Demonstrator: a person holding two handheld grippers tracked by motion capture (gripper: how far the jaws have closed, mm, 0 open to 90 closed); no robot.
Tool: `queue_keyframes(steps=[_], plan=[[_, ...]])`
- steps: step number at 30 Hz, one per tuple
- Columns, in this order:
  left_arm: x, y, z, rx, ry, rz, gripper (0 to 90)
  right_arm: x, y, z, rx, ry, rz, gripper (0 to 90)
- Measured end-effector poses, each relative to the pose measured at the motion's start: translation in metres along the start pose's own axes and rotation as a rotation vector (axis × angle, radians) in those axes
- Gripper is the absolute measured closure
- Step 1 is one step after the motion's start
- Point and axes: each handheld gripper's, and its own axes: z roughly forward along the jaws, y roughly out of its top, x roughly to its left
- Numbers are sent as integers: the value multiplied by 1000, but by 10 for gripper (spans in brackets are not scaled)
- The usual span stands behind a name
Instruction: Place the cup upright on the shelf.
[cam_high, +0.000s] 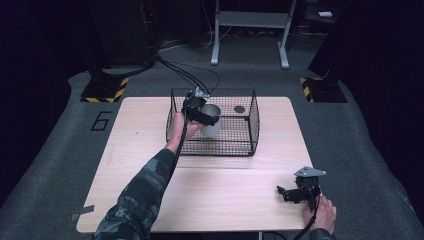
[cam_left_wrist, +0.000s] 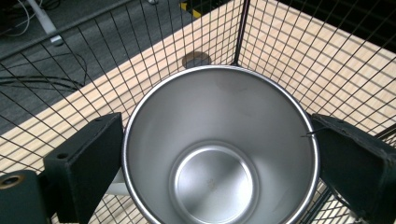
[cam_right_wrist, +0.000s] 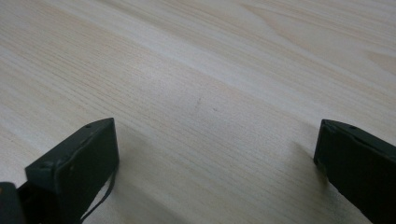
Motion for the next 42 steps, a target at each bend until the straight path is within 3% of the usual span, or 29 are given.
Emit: queue_keyframes(steps=[4, 8, 23, 29, 34, 42], plan=[[0, -4, 7, 12, -5, -12, 60, 0, 0, 0, -1, 1, 1, 0], [2, -8, 15, 55, -4, -17, 60, 0, 0, 0, 0, 0, 1, 0], [-4, -13, 31, 113, -2, 2, 59, 0, 0, 0, -1, -1, -1, 0], [-6, -13, 33, 113, 1, 5, 59, 0, 0, 0, -1, -1, -1, 0], [-9, -13, 34, 123, 4, 38, 58, 0, 0, 0, -1, -1, -1, 0], [-9, -16, 33, 103, 7, 24, 57, 0, 0, 0, -1, -1, 1, 0]])
